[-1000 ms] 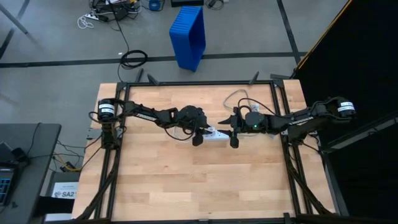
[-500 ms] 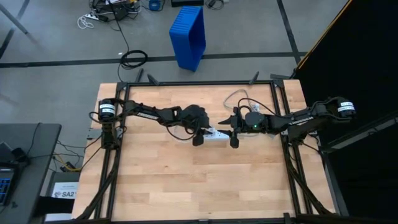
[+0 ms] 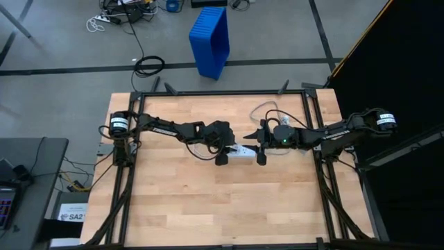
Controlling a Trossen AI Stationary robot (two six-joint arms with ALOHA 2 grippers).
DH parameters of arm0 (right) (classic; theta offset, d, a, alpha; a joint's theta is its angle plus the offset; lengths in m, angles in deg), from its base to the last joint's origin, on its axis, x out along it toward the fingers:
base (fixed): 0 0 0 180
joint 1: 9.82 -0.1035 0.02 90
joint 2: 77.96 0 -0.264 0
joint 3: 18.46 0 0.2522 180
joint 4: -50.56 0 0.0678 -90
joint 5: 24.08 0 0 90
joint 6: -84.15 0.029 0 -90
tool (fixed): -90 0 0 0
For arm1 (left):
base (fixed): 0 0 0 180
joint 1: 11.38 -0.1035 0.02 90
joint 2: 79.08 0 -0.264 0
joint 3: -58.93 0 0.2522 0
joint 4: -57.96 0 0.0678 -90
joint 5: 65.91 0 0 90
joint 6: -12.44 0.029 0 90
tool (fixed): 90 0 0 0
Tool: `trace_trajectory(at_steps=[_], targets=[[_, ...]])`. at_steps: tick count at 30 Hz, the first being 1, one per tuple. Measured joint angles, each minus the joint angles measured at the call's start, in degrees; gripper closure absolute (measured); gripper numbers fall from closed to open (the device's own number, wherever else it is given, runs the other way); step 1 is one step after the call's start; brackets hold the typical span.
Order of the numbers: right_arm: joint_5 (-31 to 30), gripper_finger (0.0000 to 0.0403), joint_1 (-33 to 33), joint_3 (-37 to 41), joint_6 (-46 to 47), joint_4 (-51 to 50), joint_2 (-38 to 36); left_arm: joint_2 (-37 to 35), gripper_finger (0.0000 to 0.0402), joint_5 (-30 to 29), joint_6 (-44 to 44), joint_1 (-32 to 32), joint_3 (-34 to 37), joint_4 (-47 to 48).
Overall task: Insert USB
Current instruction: Insert the white charger adapter into the white outlet extension, then remove the white charger adapter from the white outlet extension
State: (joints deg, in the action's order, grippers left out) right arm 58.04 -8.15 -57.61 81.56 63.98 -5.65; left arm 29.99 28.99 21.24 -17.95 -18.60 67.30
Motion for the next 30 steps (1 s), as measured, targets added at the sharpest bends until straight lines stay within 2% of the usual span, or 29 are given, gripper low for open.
trace_trajectory(at_steps=[2,8,12,17,25,30], targets=[[0.0,0.0264,0.0,0.0,0.0,0.0,0.0,0.1,0.0312,-0.1,-1.3,0.0,0.0,-1.8],[0.0,0.0262,0.0,0.0,0.0,0.0,0.0,0.5,0.0211,-1.0,-1.4,0.0,0.4,-2.0],[0.0,0.0263,0.0,0.0,0.0,0.0,0.0,0.1,0.0174,-0.8,-1.8,0.0,0.4,-1.8],[0.0,0.0257,0.0,0.0,0.0,-0.3,0.0,-2.4,0.0168,-0.7,-1.6,-0.2,0.4,2.3],[-0.5,0.0252,0.0,0.0,0.0,-0.4,0.0,-10.7,0.0173,1.0,-1.4,0.0,0.2,7.5],[-1.1,0.0254,-0.4,0.0,0.0,0.0,-0.5,-15.8,0.0173,2.1,-1.3,1.3,2.8,6.7]])
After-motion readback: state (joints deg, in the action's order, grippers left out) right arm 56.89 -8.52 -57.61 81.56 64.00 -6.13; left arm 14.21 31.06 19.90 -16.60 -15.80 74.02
